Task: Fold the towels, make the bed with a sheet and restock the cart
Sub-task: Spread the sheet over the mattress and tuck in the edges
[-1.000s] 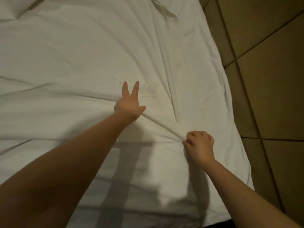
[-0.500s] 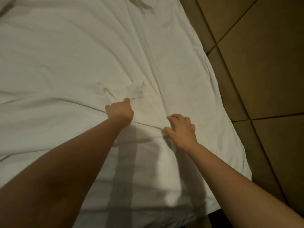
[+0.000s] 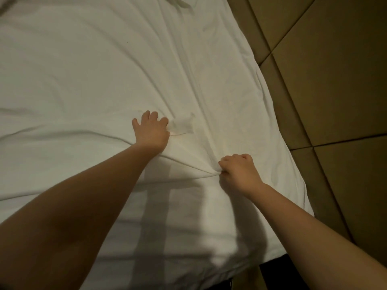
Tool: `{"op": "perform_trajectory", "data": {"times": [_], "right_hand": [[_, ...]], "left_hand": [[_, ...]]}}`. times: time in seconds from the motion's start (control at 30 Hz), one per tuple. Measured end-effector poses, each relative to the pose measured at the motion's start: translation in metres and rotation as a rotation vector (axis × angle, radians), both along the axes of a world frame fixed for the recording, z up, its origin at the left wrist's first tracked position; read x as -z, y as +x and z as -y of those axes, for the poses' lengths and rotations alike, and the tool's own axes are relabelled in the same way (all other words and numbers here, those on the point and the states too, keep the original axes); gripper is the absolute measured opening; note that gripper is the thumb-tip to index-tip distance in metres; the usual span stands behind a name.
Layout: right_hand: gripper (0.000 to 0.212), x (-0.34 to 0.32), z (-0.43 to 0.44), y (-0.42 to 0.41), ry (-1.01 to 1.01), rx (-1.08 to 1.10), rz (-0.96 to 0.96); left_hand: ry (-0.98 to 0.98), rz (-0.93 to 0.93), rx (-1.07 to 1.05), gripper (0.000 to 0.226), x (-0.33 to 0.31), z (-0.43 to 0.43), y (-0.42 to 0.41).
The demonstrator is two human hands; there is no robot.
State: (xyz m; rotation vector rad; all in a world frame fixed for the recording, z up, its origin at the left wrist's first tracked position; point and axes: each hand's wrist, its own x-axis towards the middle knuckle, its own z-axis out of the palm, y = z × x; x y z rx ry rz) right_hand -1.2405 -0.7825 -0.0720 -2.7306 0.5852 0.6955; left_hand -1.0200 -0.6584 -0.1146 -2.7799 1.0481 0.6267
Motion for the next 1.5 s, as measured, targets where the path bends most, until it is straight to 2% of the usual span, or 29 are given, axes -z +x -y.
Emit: {"op": "perform_trajectory", "data": {"times": [0.1, 0.2, 0.27, 0.33, 0.43, 0.5, 0.63, 0.73, 0.83, 0.97, 1.07, 1.17, 1.33, 1.43, 1.5], "right_hand": [[0.024, 0.004, 0.001, -0.022, -0.08, 0.086, 0.085], [0.028, 0.012, 0.004, -0.037, -0.072, 0.21, 0.072], [0.028, 0.017, 0.007, -0.046, 0.02, 0.383, 0.035], [0.027, 0.021, 0.007, -0.052, 0.185, 0.601, 0.122], [0.029, 0.016, 0.003, -0.046, 0.412, 0.879, 0.228], [0.037, 0.017, 0.004, -0.034, 0.501, 1.015, 0.221], [0.047, 0.022, 0.001, -0.01, 0.474, 0.901, -0.001], [0.053, 0.027, -0.01, -0.004, 0.472, 0.806, -0.059], [0.04, 0.029, -0.017, -0.011, 0.422, 0.798, 0.073], [0.043, 0.025, -0.002, -0.03, 0.319, 0.822, 0.257], [0.037, 0.024, 0.018, -0.037, 0.294, 0.781, 0.253], [0.035, 0.025, 0.034, -0.041, 0.269, 0.765, 0.232], [0.034, 0.035, 0.041, -0.049, 0.281, 0.784, 0.226], [0.035, 0.04, 0.045, -0.053, 0.266, 0.784, 0.232], [0.035, 0.039, 0.05, -0.056, 0.25, 0.774, 0.245]], "left_hand": [[-0.01, 0.031, 0.026, 0.028, -0.002, -0.006, -0.008], [-0.155, -0.03, 0.003, 0.026, -0.019, -0.009, -0.03], [-0.223, -0.147, -0.013, 0.024, -0.033, -0.012, -0.059], [-0.256, -0.227, -0.021, 0.025, -0.045, -0.015, -0.094], [-0.273, -0.267, -0.085, 0.027, -0.049, -0.02, -0.137], [-0.307, -0.297, -0.165, 0.026, -0.043, -0.028, -0.158], [-0.33, -0.332, -0.22, 0.016, -0.031, -0.05, -0.203], [-0.369, -0.5, -0.454, 0.03, -0.036, -0.062, -0.233], [-0.401, -0.458, -0.504, 0.049, -0.035, -0.07, -0.251], [-0.657, -0.366, -0.651, 0.03, -0.045, -0.062, -0.266], [-0.766, -0.36, -0.621, 0.037, -0.052, -0.045, -0.293], [-0.702, -0.422, -0.586, 0.044, -0.038, -0.035, -0.32], [-0.624, -0.469, -0.4, 0.03, -0.016, -0.029, -0.339], [-0.591, -0.474, -0.311, 0.043, -0.01, -0.025, -0.341], [-0.586, -0.488, -0.253, 0.041, -0.009, -0.02, -0.343]]}}
